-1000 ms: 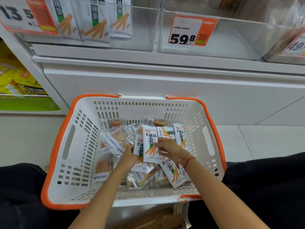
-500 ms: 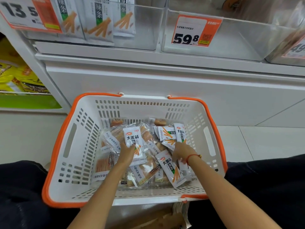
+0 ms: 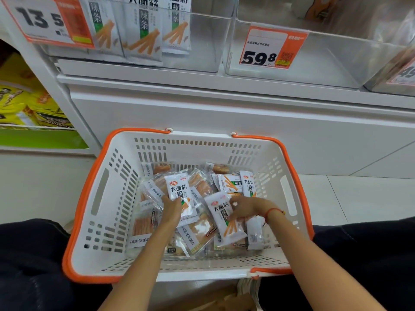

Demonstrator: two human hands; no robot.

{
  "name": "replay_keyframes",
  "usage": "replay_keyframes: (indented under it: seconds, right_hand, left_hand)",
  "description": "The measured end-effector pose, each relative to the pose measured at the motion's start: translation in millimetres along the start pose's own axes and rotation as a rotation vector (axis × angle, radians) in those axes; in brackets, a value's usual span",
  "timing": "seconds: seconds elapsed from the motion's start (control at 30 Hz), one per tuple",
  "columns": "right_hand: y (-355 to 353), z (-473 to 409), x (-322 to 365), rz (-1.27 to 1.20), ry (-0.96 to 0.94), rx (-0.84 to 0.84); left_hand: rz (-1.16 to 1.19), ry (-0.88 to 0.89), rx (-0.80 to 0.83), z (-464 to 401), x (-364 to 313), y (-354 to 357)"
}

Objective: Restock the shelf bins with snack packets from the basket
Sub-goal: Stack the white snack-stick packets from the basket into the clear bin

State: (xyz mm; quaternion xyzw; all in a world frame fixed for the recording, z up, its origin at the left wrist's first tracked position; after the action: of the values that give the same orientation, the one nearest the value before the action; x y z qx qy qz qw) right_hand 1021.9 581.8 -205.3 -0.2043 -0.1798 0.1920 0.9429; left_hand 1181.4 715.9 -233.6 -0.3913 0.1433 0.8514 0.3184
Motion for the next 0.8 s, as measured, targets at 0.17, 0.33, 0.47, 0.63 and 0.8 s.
replay_keyframes:
  seconds: [0.17, 0.33, 0.47, 0.63, 0.8]
  right_hand:
    - [3.1, 7.0, 57.8, -0.437, -0.245, -0.009]
    - [0.4, -5.1, 80.5, -0.463, -0.288, -0.428]
    - [0.2, -6.5, 81.1, -0.473, -0.3, -0.532]
    - [-2.8, -11.4, 85.8, -0.455, -0.344, -0.451]
    - [-15.2, 3.2, 102.0, -0.431, -0.401, -0.4]
  left_hand:
    - [0.008, -0.022, 0.009, -5.5, 1.7, 0.7]
    - [0.052, 0.049, 0.073, 4.8, -10.9, 17.7]
    - [0.115, 0.036, 0.077, 3.6, -13.5, 20.0]
    - [0.128, -0.013, 0.146, 0.8, -8.2, 30.1]
    - [0.146, 0.076, 0.155, 17.4, -41.8, 33.4]
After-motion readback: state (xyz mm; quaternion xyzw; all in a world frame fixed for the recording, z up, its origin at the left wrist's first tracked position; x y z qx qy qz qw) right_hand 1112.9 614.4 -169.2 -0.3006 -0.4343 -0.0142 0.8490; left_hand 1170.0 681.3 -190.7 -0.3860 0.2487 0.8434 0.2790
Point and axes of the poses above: each hand's wrist, its own z-axis away from the middle knuckle, its own y-axis out of the palm, x = y × z, the point moved 9 cm from there along -z, towards the middle knuckle, and after that the axes turned 9 degrees about z, right-handed, at the moved point
